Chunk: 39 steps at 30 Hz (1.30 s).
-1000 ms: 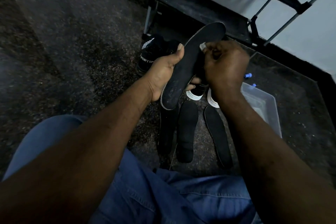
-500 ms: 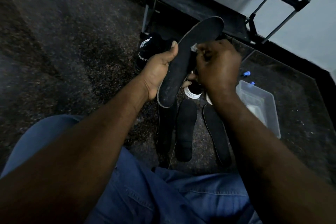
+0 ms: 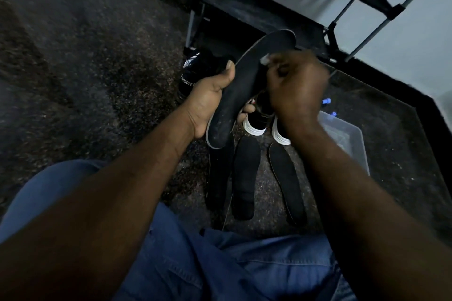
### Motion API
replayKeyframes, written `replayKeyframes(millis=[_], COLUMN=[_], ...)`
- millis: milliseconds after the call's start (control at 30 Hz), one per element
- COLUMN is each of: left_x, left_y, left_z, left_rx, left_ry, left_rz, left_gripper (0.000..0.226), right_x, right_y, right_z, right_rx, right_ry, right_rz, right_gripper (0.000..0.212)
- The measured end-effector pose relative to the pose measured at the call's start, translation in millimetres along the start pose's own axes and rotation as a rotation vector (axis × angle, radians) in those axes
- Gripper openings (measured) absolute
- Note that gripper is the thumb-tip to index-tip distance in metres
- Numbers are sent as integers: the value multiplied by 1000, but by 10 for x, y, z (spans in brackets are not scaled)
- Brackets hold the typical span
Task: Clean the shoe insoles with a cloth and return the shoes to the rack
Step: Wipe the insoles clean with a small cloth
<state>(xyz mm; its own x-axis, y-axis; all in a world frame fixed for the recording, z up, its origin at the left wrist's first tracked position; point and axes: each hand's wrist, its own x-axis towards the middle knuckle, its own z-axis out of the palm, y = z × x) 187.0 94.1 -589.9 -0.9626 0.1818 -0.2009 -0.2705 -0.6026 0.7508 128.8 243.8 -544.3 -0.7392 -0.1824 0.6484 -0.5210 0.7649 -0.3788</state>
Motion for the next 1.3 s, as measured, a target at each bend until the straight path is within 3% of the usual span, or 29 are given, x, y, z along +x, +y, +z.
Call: replayKeyframes(millis=[133, 267, 467, 600, 833, 900, 967, 1033, 1133, 1300], left_x=[-2, 3, -16, -26, -36, -14, 12, 25, 14, 1], left_y=[8, 3, -2, -6, -26, -34, -41, -43, -33, -19], left_z=[11, -12, -16, -15, -2, -4, -5, -11, -17, -17], left_rx=[-11, 16, 24, -36, -80, -122, -166, -174, -108, -61], left_ry=[-31, -57, -76, -155, -283, -255, -209, -190, -188, -191], left_rz=[8, 16, 15, -49, 38, 45, 29, 30, 18, -15], left_gripper=[62, 57, 58, 55, 43, 40, 37, 33, 36, 46], right_x=[373, 92, 72, 182, 141, 5, -149, -229, -139, 221], right_y=[103, -85, -1, 48, 67, -11, -90, -128, -113, 143], right_z=[-63, 23, -60, -158, -95, -54, -8, 37, 35, -33], right_rx=[53, 89, 286, 257, 335, 361, 300, 174, 64, 87], right_ry=[58, -54, -95, -115, -232, -320, -349, -308, -189, -59], right_rz=[137, 0, 88, 93, 275, 236, 78, -98, -159, 190], right_gripper=[25, 25, 15, 15, 5, 7, 10, 11, 16, 16])
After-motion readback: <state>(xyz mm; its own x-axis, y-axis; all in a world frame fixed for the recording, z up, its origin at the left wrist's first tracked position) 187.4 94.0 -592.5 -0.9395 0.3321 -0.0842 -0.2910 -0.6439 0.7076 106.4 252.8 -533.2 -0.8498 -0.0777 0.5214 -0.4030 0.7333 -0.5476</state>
